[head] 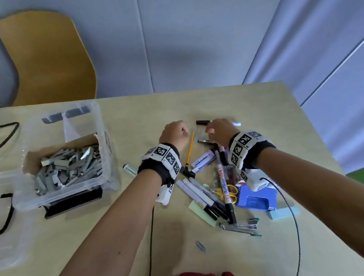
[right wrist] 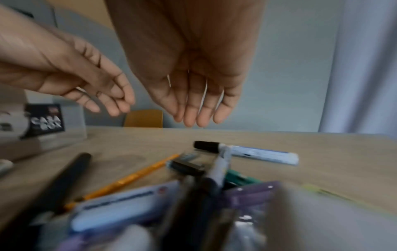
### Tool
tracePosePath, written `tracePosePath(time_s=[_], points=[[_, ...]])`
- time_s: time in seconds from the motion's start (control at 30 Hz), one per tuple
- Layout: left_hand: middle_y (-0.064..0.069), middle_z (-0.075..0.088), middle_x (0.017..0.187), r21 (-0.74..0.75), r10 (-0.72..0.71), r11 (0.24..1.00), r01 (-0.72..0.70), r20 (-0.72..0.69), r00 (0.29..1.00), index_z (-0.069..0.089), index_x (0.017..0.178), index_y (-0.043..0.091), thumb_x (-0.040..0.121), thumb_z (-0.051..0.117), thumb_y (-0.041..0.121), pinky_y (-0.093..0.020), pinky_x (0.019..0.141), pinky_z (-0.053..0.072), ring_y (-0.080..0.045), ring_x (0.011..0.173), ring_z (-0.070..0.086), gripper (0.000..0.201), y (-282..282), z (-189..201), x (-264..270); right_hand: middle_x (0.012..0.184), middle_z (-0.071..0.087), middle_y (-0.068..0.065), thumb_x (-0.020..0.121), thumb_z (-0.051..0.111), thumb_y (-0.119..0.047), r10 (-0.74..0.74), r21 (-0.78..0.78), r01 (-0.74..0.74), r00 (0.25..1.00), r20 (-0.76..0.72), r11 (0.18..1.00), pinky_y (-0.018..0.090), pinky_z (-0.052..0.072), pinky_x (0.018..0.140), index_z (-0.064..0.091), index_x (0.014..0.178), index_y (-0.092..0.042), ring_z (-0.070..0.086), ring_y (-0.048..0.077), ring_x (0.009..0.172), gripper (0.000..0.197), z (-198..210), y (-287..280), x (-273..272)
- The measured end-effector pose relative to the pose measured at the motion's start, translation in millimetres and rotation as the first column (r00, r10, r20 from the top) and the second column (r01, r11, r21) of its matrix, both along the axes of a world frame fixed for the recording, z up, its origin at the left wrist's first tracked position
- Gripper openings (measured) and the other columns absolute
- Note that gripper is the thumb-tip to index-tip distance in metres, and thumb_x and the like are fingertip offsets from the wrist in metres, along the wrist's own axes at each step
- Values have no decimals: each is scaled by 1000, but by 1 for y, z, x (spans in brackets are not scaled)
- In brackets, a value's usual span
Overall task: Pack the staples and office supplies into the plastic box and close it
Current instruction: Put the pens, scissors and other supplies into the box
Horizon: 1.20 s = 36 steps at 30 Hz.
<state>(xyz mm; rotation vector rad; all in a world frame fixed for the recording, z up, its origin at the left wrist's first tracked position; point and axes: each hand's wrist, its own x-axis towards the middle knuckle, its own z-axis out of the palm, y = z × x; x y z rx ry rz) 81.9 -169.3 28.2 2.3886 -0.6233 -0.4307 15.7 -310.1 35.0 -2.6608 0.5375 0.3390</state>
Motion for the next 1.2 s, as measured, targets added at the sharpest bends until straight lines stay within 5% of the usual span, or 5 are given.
tracePosePath(time_s=[0.47, 0.6, 0.83, 1.0, 1.2], points=[[-12, 50, 121, 413, -230, 890, 192, 44, 972, 54, 113, 7, 92, 47, 11, -39, 90, 44, -30, 111, 50, 22, -66, -42, 27, 83, 60, 9, 81, 59, -5, 76, -38, -90, 956, -283, 995, 34, 51, 77, 60, 84, -3, 59, 30, 91, 4, -24, -23, 52], [-13, 47, 122, 435, -253, 877, 204, 55, 966, 56, 112, 5, 94, 45, 12, -39, 89, 44, -30, 114, 47, 23, -64, -45, 27, 61, 47, 4, 68, 71, -8, 115, -71, -147, 935, -335, 987, 39, 56, 73, 45, 59, -11, 60, 30, 74, 28, -24, -16, 56], [-13, 58, 90, 99, 89, 991, -88, -14, 996, 55, 80, 2, 91, 42, 7, -36, 77, 42, -30, 94, 53, 17, -43, -39, 27, 64, 45, 5, 61, 81, -17, 145, -98, -207, 890, -433, 973, 52, 55, 76, 44, 63, -8, 56, 31, 75, 39, -20, -3, 61], [-10, 54, 65, -388, 259, 680, -622, -667, 699, 46, 71, 13, 80, 56, -6, -31, 63, 54, -23, 61, 64, 23, -11, -29, 16, 89, 63, 15, 77, 70, -15, 44, 1, -44, 983, -177, 999, 36, 52, 82, 63, 91, 1, 61, 30, 92, 22, 2, 1, 44], [-5, 50, 60, -295, 6, 481, -825, -941, 340, 54, 84, 7, 86, 25, -7, -23, 53, 42, -14, 52, 47, 32, 26, -20, -25, 84, 66, 9, 77, 66, -9, -42, 309, -1, 990, 133, 951, 23, 45, 75, 69, 89, -4, 56, 15, 78, 13, 27, 32, 7]])
